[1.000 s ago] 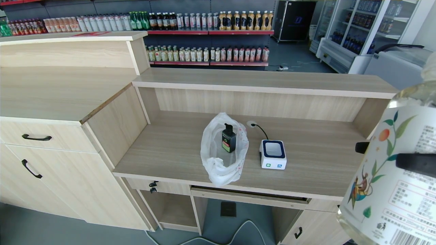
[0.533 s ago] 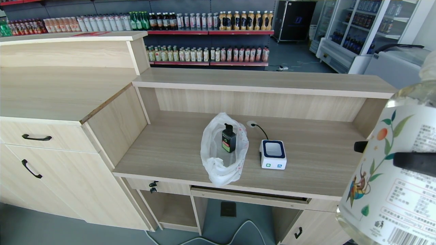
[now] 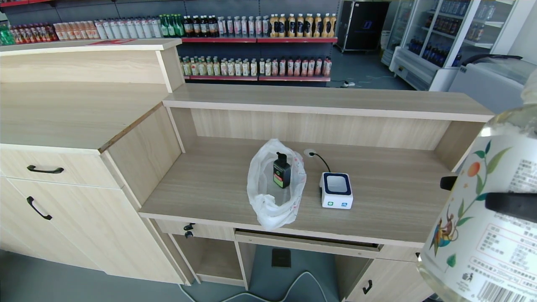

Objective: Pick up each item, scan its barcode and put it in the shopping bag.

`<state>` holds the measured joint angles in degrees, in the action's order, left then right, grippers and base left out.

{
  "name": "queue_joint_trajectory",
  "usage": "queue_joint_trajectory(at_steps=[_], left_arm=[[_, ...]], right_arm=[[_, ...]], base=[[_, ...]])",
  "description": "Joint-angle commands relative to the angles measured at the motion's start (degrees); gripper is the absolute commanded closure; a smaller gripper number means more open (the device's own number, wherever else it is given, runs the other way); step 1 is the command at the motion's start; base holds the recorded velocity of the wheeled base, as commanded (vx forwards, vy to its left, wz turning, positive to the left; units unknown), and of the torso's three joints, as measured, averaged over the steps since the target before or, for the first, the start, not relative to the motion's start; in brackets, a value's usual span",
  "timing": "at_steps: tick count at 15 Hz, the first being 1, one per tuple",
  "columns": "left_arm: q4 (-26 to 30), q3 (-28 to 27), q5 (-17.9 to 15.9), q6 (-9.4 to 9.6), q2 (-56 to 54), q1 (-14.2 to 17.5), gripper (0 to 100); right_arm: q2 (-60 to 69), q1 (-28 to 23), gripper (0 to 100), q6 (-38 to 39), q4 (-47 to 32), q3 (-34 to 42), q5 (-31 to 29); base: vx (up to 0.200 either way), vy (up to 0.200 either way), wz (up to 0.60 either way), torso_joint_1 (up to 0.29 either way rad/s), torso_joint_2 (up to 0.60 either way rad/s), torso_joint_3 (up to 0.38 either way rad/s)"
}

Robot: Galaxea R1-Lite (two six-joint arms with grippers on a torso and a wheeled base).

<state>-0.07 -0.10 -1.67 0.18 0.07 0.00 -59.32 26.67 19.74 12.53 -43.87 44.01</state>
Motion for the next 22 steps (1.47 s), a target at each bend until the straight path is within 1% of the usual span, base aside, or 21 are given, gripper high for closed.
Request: queue_joint_trajectory(at_steps=[1,5,7,8,9,10,12,13,14,15,16,18,19,20,21,22], left_arm=[[0.0,0.0,0.0,-0.01,0.0,0.0,0],[0.0,0.0,0.0,-0.01,0.0,0.0,0],[0.0,0.0,0.0,-0.01,0.0,0.0,0],[0.0,0.0,0.0,-0.01,0.0,0.0,0],[0.0,0.0,0.0,-0.01,0.0,0.0,0],[0.0,0.0,0.0,-0.01,0.0,0.0,0],[0.0,0.0,0.0,-0.01,0.0,0.0,0],[0.0,0.0,0.0,-0.01,0.0,0.0,0],[0.0,0.0,0.0,-0.01,0.0,0.0,0],[0.0,0.0,0.0,-0.01,0.0,0.0,0],[0.0,0.0,0.0,-0.01,0.0,0.0,0],[0.0,0.0,0.0,-0.01,0.0,0.0,0],[0.0,0.0,0.0,-0.01,0.0,0.0,0],[0.0,0.0,0.0,-0.01,0.0,0.0,0],[0.0,0.0,0.0,-0.01,0.0,0.0,0],[0.0,0.0,0.0,-0.01,0.0,0.0,0]], right_arm=[[0.2,-0.3,100,-0.3,-0.5,-0.1,0.0],[0.5,-0.4,100,-0.4,-0.8,-0.1,-0.1],[0.3,-1.5,100,-0.8,-0.8,-0.1,-0.3],[-0.4,-3.0,100,-4.3,-0.8,0.2,-1.2],[-2.9,-6.9,100,-13.2,-0.8,1.2,-3.2],[-5.5,-10.7,100,-22.8,-0.2,2.7,-6.6],[-11.3,-20.7,100,-42.7,0.8,3.9,-14.9],[-13.5,-24.7,100,-50.0,2.8,4.0,-18.7],[-15.7,-28.0,100,-55.6,6.1,4.3,-21.2],[-18.4,-31.0,100,-59.9,11.2,4.6,-22.2],[-20.0,-32.5,100,-62.0,14.6,4.8,-22.2],[-25.6,-35.0,100,-67.6,27.4,5.9,-22.3],[-28.0,-36.3,100,-70.4,32.6,6.5,-22.3],[-29.9,-37.2,100,-74.4,36.1,6.8,-22.4],[-31.3,-38.0,100,-77.5,38.0,6.7,-22.3],[-32.9,-38.5,100,-78.4,39.6,7.0,-22.0]], base=[[0.0,0.0,0.0,0.0,0.0,0.0],[0.0,0.0,0.0,0.0,0.0,0.0],[0.0,0.0,0.0,0.0,0.0,0.0],[0.0,0.0,0.0,0.0,0.0,0.0],[0.0,0.0,0.0,0.0,0.0,0.0],[0.0,0.0,0.0,0.0,0.0,0.0],[0.0,0.0,0.0,0.0,0.0,0.0],[0.0,0.0,0.0,0.0,0.0,0.0],[0.0,0.0,0.0,0.0,0.0,0.0],[0.0,0.0,0.0,0.0,0.0,0.0],[0.0,0.0,0.0,0.0,0.0,0.0],[0.0,0.0,0.0,0.0,0.0,0.0],[0.0,0.0,0.0,0.0,0.0,0.0],[0.0,0.0,0.0,0.0,0.0,0.0],[0.0,0.0,0.0,0.0,0.0,0.0],[0.0,0.0,0.6,-0.002,0.0,0.012]])
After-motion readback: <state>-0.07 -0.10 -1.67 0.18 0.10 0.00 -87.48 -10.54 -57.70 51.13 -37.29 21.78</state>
